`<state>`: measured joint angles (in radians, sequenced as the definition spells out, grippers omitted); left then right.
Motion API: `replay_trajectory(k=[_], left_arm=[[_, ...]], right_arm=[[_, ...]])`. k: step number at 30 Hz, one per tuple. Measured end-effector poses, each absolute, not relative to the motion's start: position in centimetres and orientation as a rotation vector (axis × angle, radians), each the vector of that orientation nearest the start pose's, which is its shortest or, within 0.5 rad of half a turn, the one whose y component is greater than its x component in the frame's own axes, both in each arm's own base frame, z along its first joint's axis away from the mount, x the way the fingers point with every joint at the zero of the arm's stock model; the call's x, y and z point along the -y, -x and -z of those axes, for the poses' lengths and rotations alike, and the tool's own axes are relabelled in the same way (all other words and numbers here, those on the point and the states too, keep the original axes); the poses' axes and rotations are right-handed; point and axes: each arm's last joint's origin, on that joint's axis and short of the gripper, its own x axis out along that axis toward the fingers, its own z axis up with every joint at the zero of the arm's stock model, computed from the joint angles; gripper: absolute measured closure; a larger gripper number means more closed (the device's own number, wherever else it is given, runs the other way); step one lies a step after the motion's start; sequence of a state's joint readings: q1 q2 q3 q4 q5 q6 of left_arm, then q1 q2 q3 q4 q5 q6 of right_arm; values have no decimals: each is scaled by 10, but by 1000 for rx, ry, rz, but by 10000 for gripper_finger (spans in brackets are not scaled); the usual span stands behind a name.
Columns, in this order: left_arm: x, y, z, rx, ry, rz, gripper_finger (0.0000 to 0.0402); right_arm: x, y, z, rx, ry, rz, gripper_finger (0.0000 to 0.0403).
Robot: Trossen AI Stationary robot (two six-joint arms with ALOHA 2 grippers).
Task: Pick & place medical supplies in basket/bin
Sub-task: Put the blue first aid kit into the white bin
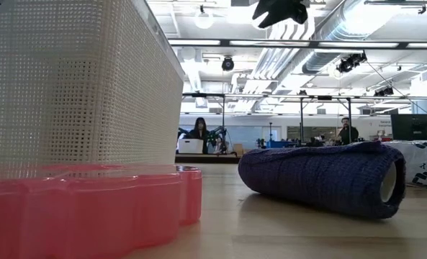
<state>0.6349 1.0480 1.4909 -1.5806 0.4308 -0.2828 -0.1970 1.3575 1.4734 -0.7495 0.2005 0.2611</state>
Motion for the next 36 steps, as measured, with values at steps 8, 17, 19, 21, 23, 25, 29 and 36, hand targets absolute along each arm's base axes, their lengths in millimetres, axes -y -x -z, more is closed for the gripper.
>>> replay_trajectory(k=[8, 17, 19, 21, 23, 25, 29, 36], left_arm=[[-70, -119, -380, -1045, 710, -106, 174], [-78, -122, -330, -1293, 496, -95, 174], [-77, -125, -321, -1294, 546, -14, 174], [-76, -127, -314, -1285, 585, 64, 174], [-77, -130, -308, -1289, 602, 120, 174], [-80, -133, -304, -1297, 596, 151, 174], [-85, -141, -297, -1313, 570, 221, 174], [-94, -161, -279, -1389, 505, 331, 174]], right_arm=[[60, -275, -398, -513, -254, 445, 233], [58, -276, -397, -527, -286, 380, 233], [58, -275, -397, -534, -289, 371, 234], [58, -276, -397, -535, -289, 371, 233], [58, -276, -397, -535, -289, 371, 234], [58, -276, -397, -534, -287, 374, 233], [59, -275, -397, -533, -284, 385, 233], [58, -275, -395, -552, -315, 370, 234]])
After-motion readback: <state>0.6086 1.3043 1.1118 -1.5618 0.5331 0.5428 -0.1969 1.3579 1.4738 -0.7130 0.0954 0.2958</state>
